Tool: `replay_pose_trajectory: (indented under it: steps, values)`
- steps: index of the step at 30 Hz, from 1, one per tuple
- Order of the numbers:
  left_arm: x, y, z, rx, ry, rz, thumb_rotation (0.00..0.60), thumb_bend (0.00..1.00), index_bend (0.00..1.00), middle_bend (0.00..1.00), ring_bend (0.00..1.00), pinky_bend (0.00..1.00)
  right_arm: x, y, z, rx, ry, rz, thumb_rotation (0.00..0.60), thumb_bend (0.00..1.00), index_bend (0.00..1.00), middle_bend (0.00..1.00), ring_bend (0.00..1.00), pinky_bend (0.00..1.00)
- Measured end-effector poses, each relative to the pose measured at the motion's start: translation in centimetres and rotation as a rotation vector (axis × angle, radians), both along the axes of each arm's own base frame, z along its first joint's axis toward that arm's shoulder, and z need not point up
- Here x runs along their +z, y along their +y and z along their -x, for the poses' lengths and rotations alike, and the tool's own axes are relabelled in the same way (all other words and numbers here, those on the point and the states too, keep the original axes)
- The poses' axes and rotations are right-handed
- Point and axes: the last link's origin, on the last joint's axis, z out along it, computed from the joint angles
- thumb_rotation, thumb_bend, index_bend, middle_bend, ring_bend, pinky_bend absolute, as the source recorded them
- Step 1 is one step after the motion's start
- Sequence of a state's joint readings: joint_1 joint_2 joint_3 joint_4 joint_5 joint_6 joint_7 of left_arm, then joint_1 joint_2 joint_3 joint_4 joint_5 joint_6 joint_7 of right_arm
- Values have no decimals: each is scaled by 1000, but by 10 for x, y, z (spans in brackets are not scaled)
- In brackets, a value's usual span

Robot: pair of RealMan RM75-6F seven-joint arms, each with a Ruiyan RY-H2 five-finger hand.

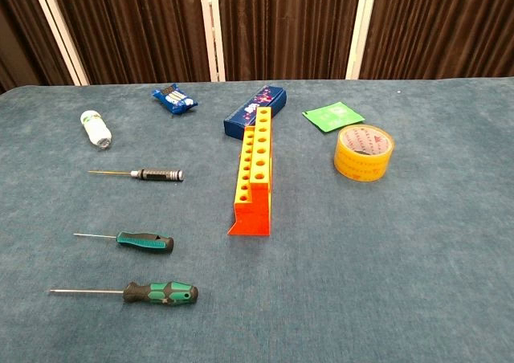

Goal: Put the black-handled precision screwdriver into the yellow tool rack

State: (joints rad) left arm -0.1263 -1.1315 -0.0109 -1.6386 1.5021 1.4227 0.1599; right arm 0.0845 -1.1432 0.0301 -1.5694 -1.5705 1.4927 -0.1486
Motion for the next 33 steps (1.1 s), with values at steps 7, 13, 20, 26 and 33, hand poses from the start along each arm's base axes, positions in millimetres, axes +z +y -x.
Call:
replay_pose_trajectory:
  steps: [7, 13, 20, 26, 33]
  values:
    - [0, -1, 0, 9, 2, 2, 600, 0, 0, 0, 0, 0, 0, 0, 0, -3, -4, -3, 600, 0, 0, 0, 0, 0]
    - [-1, -2, -1, 6, 3, 7, 600, 0, 0, 0, 0, 0, 0, 0, -1, -2, -4, -3, 600, 0, 0, 0, 0, 0]
    - [1, 0, -4, -15, 12, -8, 600, 0, 0, 0, 0, 0, 0, -1, 0, -9, -14, -1, 600, 0, 0, 0, 0, 0]
    - [-1, 1, -4, -6, 29, 4, 600, 0, 0, 0, 0, 0, 1, -1, 2, -27, -22, 11, 600, 0, 0, 0, 0, 0]
    - [-7, 10, -19, -25, 28, 21, 600, 31, 1, 0, 0, 0, 7, 2, 2, -53, -68, 31, 600, 0, 0, 0, 0, 0]
